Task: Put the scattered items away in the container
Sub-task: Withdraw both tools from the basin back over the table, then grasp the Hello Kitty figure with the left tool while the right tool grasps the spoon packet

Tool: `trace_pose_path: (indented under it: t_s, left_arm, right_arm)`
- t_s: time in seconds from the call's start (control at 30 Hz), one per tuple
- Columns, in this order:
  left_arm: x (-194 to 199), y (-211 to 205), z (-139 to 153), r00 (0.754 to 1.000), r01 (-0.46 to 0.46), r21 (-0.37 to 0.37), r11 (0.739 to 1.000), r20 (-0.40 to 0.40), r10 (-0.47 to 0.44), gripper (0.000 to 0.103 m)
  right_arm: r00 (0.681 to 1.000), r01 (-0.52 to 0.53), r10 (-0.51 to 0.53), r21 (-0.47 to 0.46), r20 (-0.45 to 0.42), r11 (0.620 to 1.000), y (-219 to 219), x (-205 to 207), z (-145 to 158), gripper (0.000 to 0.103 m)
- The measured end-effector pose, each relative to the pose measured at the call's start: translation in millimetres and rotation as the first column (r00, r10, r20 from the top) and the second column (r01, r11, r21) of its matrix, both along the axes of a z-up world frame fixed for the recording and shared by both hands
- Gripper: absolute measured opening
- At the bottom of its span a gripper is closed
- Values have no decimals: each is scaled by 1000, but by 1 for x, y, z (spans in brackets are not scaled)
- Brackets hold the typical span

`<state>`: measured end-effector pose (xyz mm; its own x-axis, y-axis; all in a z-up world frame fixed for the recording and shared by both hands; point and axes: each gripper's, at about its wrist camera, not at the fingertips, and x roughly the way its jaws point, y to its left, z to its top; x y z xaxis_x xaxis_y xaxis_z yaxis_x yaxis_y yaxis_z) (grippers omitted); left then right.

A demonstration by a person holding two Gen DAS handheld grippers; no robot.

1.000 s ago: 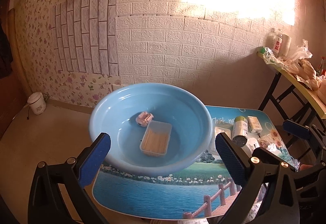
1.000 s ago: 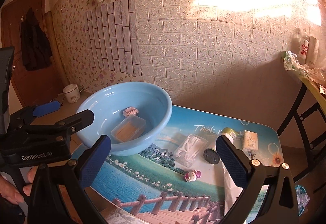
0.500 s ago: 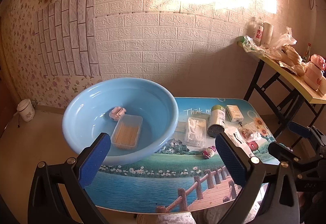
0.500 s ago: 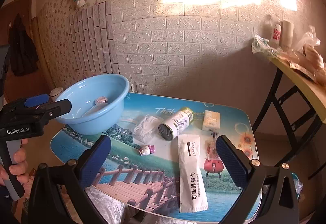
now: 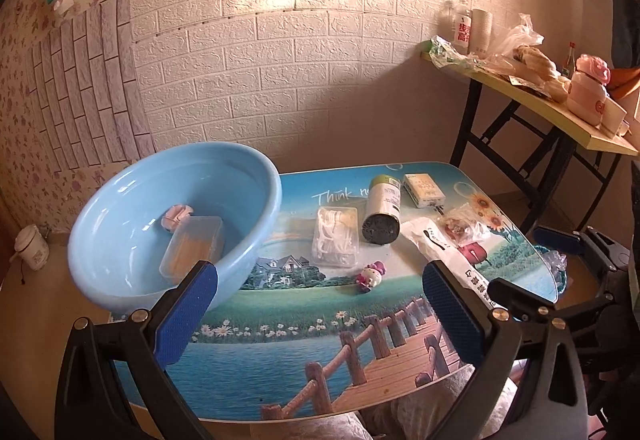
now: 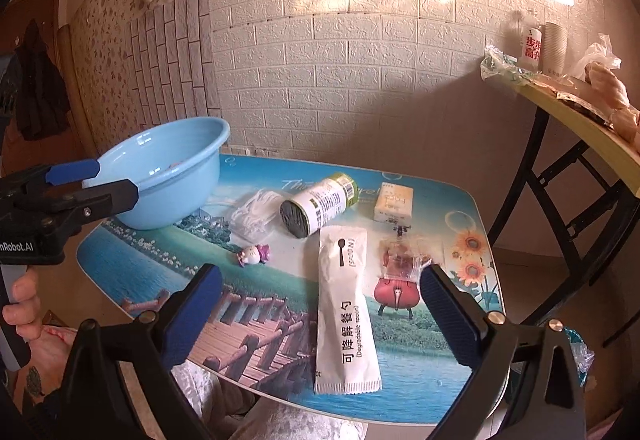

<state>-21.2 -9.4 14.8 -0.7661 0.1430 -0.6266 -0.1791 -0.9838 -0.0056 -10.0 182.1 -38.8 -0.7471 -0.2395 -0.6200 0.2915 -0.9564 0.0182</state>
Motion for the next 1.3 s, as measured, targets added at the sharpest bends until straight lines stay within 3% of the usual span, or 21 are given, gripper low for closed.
trace_pose_path:
  t_s: [0.1,0.4,0.57,0.63,0.7,0.73,1.03,1.17,1.3]
  left_arm:
    - [-4,9,-17,1000,18,-16,1000,21,-18,103]
    - [-25,27,-54,995,41,17,999,91,-42,103]
    - [-38,36,-67,992,63,-6,998,107,-62,102]
    - [-46,37,-73,991,71,-14,997,116,-69,98]
    - [-54,36,-79,988,73,-22,997,139,-69,83]
    - [-58,35,-82,986,73,-19,997,152,-70,81]
    - [-76,36,-95,979,90,-23,996,183,-85,71]
    - [-82,39,-98,973,118,0,993,198,-115,54]
    - [-87,45,-104,965,138,16,990,221,-139,44]
  right_arm:
    - [999,-2,2,10,42,1000,1,-4,-18,89]
    - [997,30,-29,-10,70,1000,13,-23,-36,89]
    - [995,44,-41,-27,93,999,22,-29,-47,89]
    - [994,44,-40,-36,106,998,23,-32,-52,89]
    - [993,38,-34,-34,110,999,21,-34,-55,89]
    - [994,30,-26,-34,109,999,19,-34,-56,89]
    - [990,-2,6,-34,140,999,12,-44,-73,82]
    - [990,0,6,-43,141,999,13,-46,-76,82]
    - [989,-4,10,-47,147,999,13,-48,-79,79]
